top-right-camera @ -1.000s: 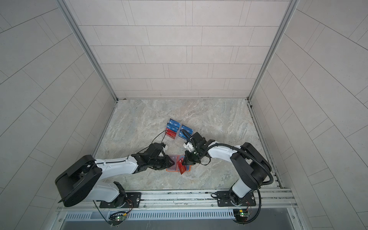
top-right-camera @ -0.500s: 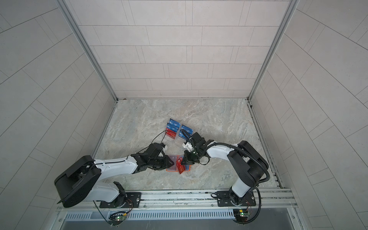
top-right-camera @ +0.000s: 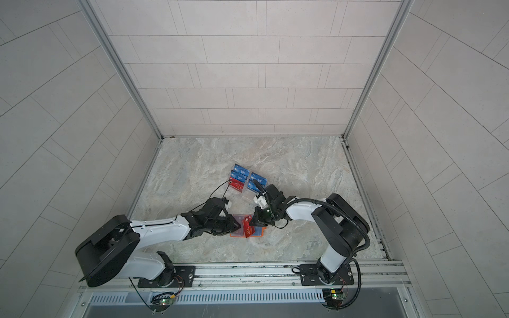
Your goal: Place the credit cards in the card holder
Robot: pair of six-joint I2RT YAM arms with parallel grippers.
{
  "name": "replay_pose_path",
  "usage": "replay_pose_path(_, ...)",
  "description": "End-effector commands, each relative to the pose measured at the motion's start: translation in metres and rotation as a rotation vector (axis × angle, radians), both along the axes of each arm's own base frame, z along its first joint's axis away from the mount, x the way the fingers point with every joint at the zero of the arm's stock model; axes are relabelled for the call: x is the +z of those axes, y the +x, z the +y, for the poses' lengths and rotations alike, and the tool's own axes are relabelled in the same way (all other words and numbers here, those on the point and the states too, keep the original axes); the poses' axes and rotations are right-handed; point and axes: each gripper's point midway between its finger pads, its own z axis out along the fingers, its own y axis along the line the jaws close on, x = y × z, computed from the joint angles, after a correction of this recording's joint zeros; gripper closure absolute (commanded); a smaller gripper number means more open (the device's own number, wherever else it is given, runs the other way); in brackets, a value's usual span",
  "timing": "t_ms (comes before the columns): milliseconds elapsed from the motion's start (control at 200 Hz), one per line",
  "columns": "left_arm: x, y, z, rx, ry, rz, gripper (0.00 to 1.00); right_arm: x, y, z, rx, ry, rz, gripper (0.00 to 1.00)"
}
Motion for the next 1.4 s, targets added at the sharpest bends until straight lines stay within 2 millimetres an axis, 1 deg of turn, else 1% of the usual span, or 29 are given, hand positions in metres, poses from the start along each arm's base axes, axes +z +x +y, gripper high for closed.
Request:
replay_pose_path(0, -0.012, -0.01, 0.011, -0.013, 0.062, 0.029, 0.74, -0.021, 0.004, -0.015, -0.106, -0.081, 0.016, 1.0)
replay_pose_path(631, -0.013, -0.013, 0.014, -0.01, 0.065, 0.036, 0.73, -0.024, 0.014, -0.01, -0.158, -0.087, -0.029, 1.0)
replay_pose_path(896, -0.012, -0.014, 0.013, -0.017, 0.062, 0.037, 0.74, -0.029, 0.013, -0.005, -0.169, -0.083, -0.03, 1.0)
replay_pose_path(1096, -0.014, -0.015, 0.014, -0.013, 0.061, 0.046, 0.74, -0.025, 0.017, 0.001, -0.192, -0.077, -0.063, 1.0)
replay_pose_path(1106, -0.014, -0.016, 0.014, -0.015, 0.06, 0.046, 0.74, -0.031, 0.011, -0.003, -0.192, -0.09, -0.051, 1.0)
replay_pose_path(1126, -0.014, -0.016, 0.013, -0.015, 0.058, 0.046, 0.74, -0.033, 0.009, -0.004, -0.195, -0.093, -0.048, 1.0)
replay_pose_path(1216, -0.012, -0.016, 0.012, -0.009, 0.048, 0.051, 0.74, -0.033, 0.009, -0.003, -0.203, -0.098, -0.061, 1.0)
replay_pose_path(1327, -0.003, -0.012, 0.007, -0.006, 0.021, 0.04, 0.73, -0.033, 0.005, 0.001, -0.178, -0.116, -0.069, 1.0)
replay_pose_path(1392, 0.002, -0.01, 0.005, -0.013, 0.021, 0.032, 0.74, -0.035, 0.001, -0.001, -0.158, -0.137, -0.063, 0.94)
